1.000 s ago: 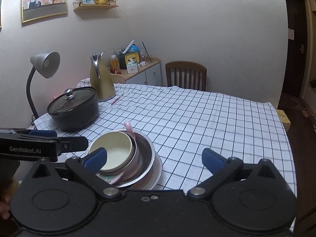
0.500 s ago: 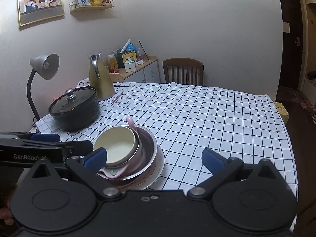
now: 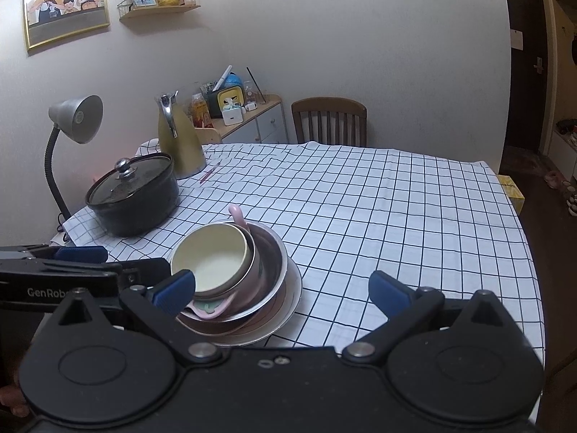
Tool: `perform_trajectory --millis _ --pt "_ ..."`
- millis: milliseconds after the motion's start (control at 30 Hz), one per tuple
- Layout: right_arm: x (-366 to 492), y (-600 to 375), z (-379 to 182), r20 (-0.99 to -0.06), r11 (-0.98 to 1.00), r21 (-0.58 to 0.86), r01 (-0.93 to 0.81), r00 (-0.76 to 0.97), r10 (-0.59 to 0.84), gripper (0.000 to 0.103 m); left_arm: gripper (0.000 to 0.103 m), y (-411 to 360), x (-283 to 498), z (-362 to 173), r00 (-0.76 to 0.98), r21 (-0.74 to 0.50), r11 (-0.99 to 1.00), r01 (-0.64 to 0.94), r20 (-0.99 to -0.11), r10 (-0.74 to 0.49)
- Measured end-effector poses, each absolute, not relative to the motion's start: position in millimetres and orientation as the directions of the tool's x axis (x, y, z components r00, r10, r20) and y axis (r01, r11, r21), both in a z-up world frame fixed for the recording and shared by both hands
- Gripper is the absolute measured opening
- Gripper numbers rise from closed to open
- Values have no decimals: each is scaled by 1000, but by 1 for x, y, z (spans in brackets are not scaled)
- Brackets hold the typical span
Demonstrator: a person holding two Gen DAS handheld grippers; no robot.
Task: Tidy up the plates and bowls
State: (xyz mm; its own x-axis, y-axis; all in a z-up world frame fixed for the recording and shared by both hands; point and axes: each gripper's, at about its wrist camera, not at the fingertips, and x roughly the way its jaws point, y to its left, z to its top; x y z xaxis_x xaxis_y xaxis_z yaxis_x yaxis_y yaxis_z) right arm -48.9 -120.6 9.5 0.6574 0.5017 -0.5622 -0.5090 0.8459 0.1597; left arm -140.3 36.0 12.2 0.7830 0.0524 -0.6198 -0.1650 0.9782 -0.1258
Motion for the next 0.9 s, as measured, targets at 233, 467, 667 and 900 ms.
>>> perform_trajectory --millis 233,467,667,900 --pt "-48 -119 8 -571 850 167 -499 655 496 103 101 36 -140 11 778 -121 979 -166 -626 55" --pt "-45 -120 5 -583 859 178 -479 653 484 103 101 37 -138 9 770 -129 978 -163 -636 44" --pt "-43 -122 5 -584 865 180 -468 657 477 103 101 39 -134 7 761 -134 977 -169 -647 43" --pt "-40 -120 3 -591 870 182 -459 656 470 103 101 39 -131 6 764 -125 978 -166 -643 48"
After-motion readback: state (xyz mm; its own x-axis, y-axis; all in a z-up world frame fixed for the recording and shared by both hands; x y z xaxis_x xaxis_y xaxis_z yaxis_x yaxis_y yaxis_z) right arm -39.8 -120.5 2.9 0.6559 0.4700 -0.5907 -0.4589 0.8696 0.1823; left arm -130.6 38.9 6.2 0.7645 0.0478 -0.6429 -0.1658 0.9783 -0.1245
